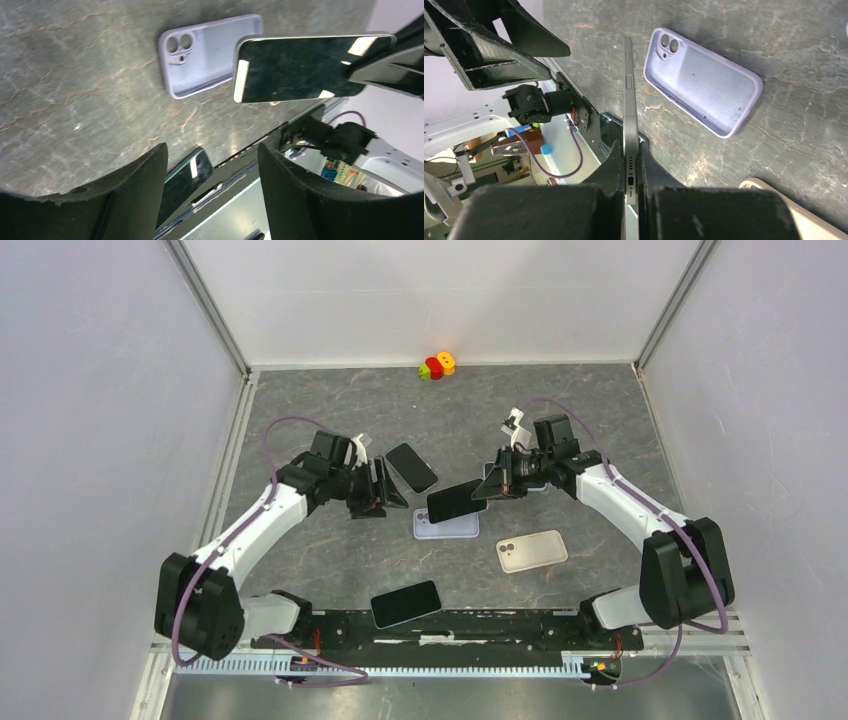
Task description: Put the phone into the phone case
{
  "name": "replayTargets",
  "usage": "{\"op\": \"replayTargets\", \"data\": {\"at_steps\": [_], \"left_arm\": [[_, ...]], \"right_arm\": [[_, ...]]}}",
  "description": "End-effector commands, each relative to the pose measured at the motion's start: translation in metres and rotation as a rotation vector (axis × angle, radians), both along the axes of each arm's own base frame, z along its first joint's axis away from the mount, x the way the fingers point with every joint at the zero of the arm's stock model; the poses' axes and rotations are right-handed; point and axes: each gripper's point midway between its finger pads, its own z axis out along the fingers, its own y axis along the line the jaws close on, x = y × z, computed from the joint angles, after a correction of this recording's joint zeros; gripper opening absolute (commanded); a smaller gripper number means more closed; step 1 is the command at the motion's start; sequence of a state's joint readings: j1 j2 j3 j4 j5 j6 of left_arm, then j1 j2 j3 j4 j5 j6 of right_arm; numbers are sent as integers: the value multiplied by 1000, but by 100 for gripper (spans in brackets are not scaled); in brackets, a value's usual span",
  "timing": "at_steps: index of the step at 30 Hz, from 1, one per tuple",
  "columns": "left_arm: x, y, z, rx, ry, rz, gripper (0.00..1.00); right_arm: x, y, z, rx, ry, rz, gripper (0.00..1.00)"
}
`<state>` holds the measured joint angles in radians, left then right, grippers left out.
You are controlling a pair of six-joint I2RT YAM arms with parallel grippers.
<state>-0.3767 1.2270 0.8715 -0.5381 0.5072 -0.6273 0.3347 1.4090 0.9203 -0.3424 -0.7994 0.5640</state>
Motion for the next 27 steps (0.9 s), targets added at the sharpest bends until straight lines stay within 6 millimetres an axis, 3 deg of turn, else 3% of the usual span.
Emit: {"op": "replayTargets", "data": {"at_steps": [1,14,27], "left_arm": [[4,12,-18,118,19,-29,72],[19,-14,-53,113,125,-81,68],[32,-31,-71,114,176,-94,63]], "right_arm": [[11,-2,8,-22,-46,-10,0],[15,7,-17,17,45,-54,0],[15,25,-40,32,104,-27,0]]}}
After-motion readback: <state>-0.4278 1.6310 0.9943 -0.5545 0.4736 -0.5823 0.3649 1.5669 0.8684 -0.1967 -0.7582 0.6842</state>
